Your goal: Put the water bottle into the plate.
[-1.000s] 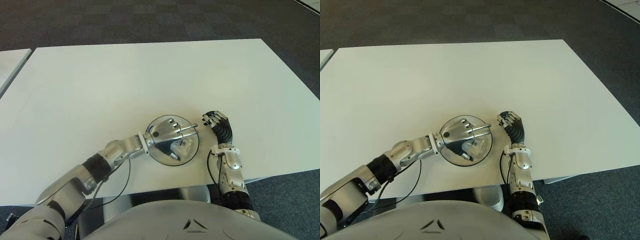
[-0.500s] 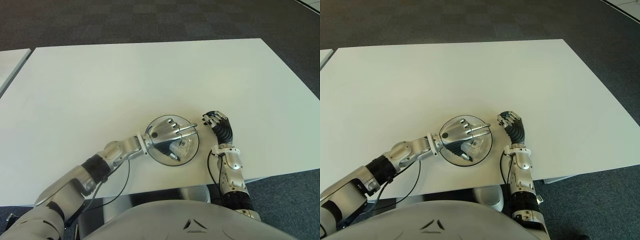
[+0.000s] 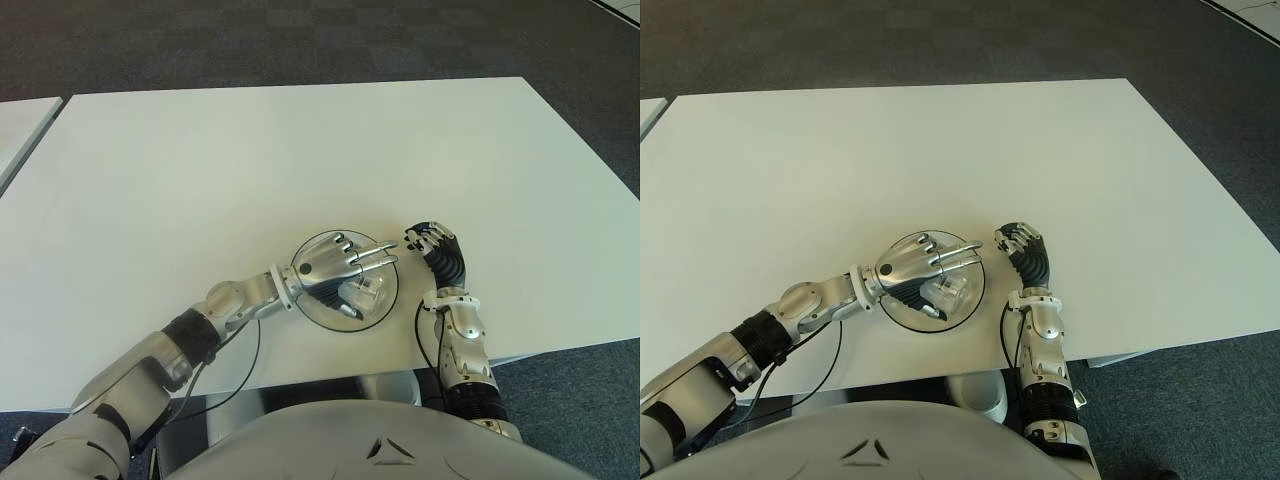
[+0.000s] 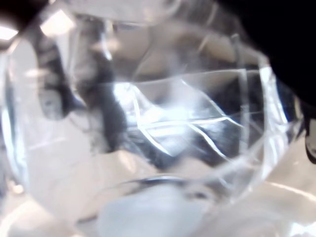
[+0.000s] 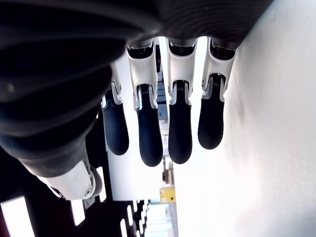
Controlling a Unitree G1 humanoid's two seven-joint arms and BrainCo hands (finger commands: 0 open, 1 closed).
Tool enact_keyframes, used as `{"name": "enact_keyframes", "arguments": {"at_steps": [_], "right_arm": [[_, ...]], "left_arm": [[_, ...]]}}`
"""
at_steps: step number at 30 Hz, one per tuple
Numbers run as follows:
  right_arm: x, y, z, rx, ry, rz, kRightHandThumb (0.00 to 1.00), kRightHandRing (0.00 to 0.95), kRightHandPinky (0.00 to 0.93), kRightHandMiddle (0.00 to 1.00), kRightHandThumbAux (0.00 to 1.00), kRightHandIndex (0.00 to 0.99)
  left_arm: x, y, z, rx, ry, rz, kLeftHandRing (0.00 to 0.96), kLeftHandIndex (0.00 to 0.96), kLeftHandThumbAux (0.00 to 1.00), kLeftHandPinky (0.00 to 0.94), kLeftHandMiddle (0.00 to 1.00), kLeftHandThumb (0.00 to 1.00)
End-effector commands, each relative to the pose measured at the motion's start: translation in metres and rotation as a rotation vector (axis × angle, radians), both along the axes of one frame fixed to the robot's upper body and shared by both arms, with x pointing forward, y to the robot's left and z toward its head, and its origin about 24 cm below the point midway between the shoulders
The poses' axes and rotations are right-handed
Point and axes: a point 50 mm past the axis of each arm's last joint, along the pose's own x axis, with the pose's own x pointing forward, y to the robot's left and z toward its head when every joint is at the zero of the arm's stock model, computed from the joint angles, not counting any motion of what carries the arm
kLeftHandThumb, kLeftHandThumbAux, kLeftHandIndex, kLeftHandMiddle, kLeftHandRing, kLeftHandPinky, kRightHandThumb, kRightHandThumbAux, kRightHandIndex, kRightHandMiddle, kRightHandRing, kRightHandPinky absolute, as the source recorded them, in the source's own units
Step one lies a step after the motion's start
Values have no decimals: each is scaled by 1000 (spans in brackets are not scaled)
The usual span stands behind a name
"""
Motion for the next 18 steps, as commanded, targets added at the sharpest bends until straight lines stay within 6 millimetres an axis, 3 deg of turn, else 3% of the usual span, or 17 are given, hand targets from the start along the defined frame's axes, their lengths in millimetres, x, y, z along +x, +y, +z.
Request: {"name": "enact_keyframes", "arguments": {"at_steps": [1, 18], "right_arm": [[-10, -1, -17, -3, 105, -13, 712, 468, 482, 483, 727, 428], [-9, -1, -17, -10, 101, -18, 712, 474, 483, 486, 726, 429]], "left_arm": [[2, 1, 5, -67, -38, 25, 0, 0, 471, 0, 0, 155], [3, 2, 10, -102, -55, 42, 0, 0, 432, 0, 0, 112]]}}
